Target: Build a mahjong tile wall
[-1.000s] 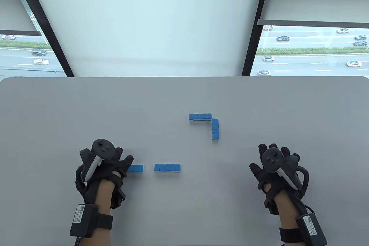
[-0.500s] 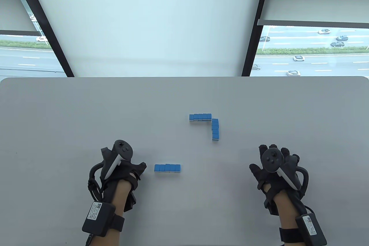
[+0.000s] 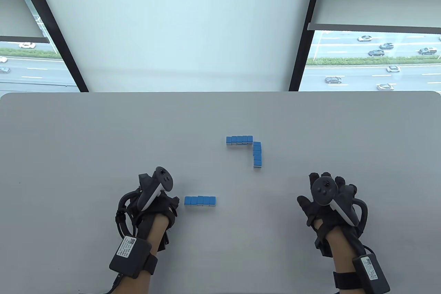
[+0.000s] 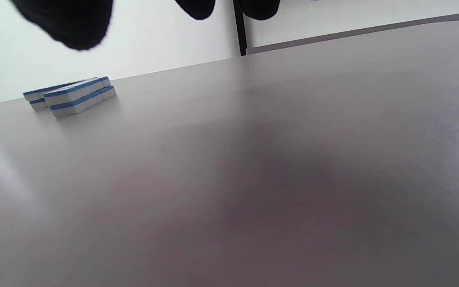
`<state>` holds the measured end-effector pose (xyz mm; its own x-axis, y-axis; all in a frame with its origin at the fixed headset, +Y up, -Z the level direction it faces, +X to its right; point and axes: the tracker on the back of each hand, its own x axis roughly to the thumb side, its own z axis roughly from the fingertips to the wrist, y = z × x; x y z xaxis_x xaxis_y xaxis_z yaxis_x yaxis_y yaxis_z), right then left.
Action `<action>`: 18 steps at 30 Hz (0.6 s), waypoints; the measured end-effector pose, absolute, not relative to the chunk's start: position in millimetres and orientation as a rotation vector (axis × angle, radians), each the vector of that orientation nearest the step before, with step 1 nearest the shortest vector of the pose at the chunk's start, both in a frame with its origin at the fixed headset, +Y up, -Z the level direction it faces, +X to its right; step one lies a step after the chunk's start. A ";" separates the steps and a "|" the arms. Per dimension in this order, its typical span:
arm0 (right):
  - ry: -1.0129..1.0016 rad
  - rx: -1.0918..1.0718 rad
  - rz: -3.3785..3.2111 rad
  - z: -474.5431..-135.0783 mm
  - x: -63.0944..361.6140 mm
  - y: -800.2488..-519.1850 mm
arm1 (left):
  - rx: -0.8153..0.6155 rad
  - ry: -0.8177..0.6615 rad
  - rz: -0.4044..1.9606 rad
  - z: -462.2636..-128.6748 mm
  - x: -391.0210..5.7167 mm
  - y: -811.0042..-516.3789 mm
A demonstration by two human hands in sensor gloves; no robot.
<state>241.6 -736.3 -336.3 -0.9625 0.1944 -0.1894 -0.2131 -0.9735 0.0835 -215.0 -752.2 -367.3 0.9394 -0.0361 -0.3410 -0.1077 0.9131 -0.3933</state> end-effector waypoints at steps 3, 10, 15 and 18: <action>0.155 -0.267 2.920 -336.3 241.6 -736.6 | -0.423 0.351 0.030 -368.2 -213.0 -752.6; 0.155 -0.267 2.940 -336.0 240.2 -736.5 | -0.451 0.349 0.027 -370.8 -211.2 -752.8; 0.163 -0.269 2.934 -336.0 240.2 -737.1 | -0.440 0.334 0.033 -369.4 -211.5 -754.4; 0.167 -0.276 2.935 -335.4 240.4 -737.2 | -0.436 0.326 0.029 -369.0 -212.1 -754.5</action>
<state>240.4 -737.2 -335.4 -0.9649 0.1762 -0.1947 -0.1971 -0.9759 0.0937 -212.1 -754.5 -369.0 0.9476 -0.0414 -0.3167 -0.0975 0.9068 -0.4102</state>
